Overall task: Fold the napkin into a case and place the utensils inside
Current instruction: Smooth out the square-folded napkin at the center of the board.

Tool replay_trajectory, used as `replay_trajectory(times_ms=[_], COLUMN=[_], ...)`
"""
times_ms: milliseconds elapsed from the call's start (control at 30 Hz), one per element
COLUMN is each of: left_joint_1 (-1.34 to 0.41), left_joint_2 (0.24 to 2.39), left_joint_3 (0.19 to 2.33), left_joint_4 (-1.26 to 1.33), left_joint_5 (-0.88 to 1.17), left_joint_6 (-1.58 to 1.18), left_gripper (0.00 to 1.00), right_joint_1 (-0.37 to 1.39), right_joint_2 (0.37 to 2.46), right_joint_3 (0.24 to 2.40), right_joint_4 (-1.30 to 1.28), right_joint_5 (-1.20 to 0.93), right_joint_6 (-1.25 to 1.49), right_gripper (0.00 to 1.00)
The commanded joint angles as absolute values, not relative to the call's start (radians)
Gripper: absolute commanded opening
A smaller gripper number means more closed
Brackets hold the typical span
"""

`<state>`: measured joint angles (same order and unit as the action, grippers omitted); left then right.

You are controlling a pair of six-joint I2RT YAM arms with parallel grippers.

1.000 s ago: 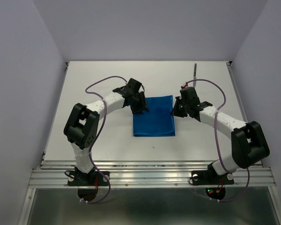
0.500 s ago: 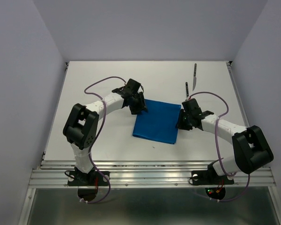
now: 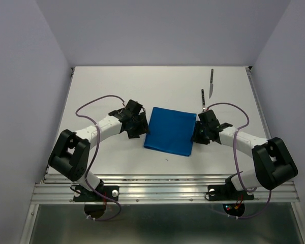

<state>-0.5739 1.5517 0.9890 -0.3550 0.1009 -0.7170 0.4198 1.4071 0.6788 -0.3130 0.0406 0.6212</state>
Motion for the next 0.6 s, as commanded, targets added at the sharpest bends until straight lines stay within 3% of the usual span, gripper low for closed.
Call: replay_trajectory(times_ms=[0,300,567], left_joint_1=[-0.571,-0.571,-0.571], left_joint_2=[1.497,1.54,1.537], left_joint_3=[0.913,0.827,0.778], left_joint_4=[-0.324,-0.229,-0.176], left_joint_5=[0.097,0.167,0.21], left_joint_6=[-0.732,-0.752,-0.764], left_gripper=[0.68,0.52,0.29], right_joint_1=[0.417,0.417,0.417], right_joint_2=[1.394,1.428,1.5], right_joint_3=[0.657,0.673,0.692], right_joint_4=[-0.287,-0.264,-0.213], right_joint_5=[0.015,0.009,-0.032], right_joint_6=[0.638,0.635,0.627], right_gripper=[0.42,0.42,0.37])
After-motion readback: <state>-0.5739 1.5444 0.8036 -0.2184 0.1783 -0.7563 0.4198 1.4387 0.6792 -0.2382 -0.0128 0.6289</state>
